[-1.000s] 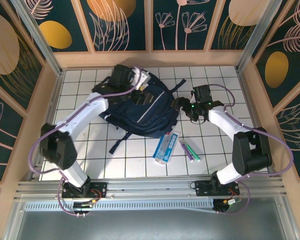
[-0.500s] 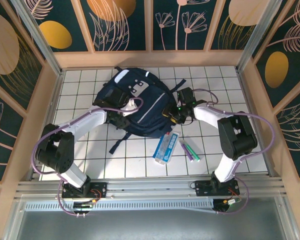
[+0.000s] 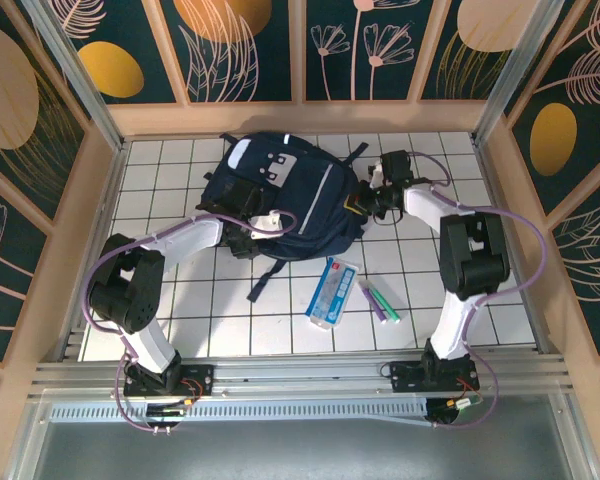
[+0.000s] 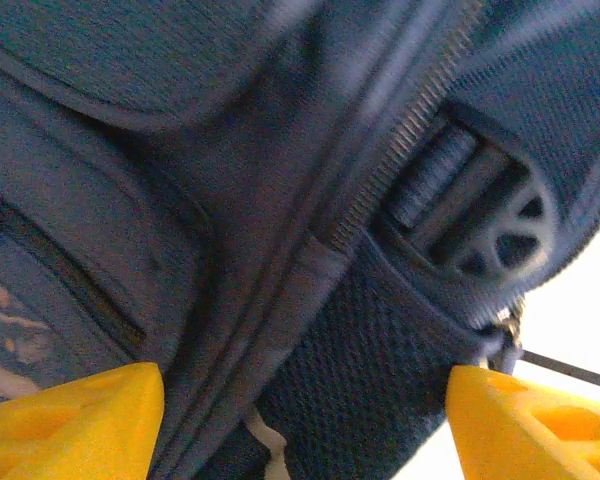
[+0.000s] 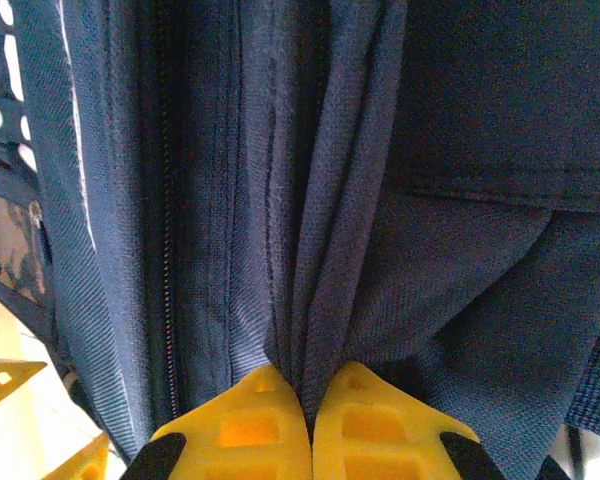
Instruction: Pack the student bag
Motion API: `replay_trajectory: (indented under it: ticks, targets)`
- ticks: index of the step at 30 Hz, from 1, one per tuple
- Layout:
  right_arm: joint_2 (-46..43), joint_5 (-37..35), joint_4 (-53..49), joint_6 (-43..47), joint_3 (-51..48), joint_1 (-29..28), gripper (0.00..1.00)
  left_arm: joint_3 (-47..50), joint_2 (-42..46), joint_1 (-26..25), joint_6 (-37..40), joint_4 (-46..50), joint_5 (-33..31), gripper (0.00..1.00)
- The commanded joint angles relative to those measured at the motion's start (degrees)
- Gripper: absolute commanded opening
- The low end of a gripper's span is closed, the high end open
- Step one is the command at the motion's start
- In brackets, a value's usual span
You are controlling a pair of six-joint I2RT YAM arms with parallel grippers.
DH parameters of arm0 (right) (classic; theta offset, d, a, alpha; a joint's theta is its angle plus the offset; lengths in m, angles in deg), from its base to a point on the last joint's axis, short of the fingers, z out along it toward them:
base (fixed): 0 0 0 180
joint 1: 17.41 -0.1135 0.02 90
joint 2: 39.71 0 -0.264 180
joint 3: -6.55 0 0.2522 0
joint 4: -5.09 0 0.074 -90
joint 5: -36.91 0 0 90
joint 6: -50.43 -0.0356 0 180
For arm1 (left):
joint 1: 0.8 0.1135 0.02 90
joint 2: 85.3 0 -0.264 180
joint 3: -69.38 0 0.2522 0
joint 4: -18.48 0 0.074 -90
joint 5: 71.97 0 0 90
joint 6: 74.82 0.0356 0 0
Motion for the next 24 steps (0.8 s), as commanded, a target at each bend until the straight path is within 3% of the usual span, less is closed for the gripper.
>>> replay_trajectory:
  ticks: [1, 3, 10, 18, 19, 20, 21, 23, 24]
  targets:
    - [4.0, 2.4, -1.5, 11.0, 6.9, 1.2, 0.0, -1.4, -0.4, -0.2, 1.2, 2.5, 2.0, 0.73]
    - [6.2, 3.5, -0.1, 9.9, 8.6, 3.3, 0.11, 0.6, 0.5, -0.2, 1.6, 1.1, 2.6, 0.74]
    - [5.4, 6.0, 1.2, 5.9, 9.8, 8.0, 0.29, 11.7, 3.1, -0.2, 7.5, -13.7, -2.8, 0.76]
    - [-5.2, 8.6, 2.6, 3.9, -0.9, 7.9, 0.35, 1.0, -8.0, -0.2, 4.4, -21.9, -3.8, 0.71]
    - [-6.6, 8.6, 2.7, 3.7, -1.9, 7.9, 0.35, 0.5, -8.6, -0.3, 4.4, -22.1, -3.2, 0.67]
    - [-8.0, 8.4, 2.3, 3.4, -2.8, 8.0, 0.36, 0.0, -9.1, -0.4, 4.4, -22.0, -3.0, 0.55]
    - [-9.4, 8.0, 1.7, 3.4, -3.4, 8.0, 0.36, -0.5, -9.4, -0.5, 4.3, -21.6, -3.1, 0.32]
    - [-12.3, 6.2, 0.3, 3.4, -4.5, 7.8, 0.4, -2.3, -8.9, -0.7, 3.3, -19.1, -2.1, 0.0]
    - [-14.0, 4.7, -0.6, 3.4, -5.2, 7.5, 0.42, -3.5, -8.1, -0.7, 1.5, -17.4, -1.2, 0.0]
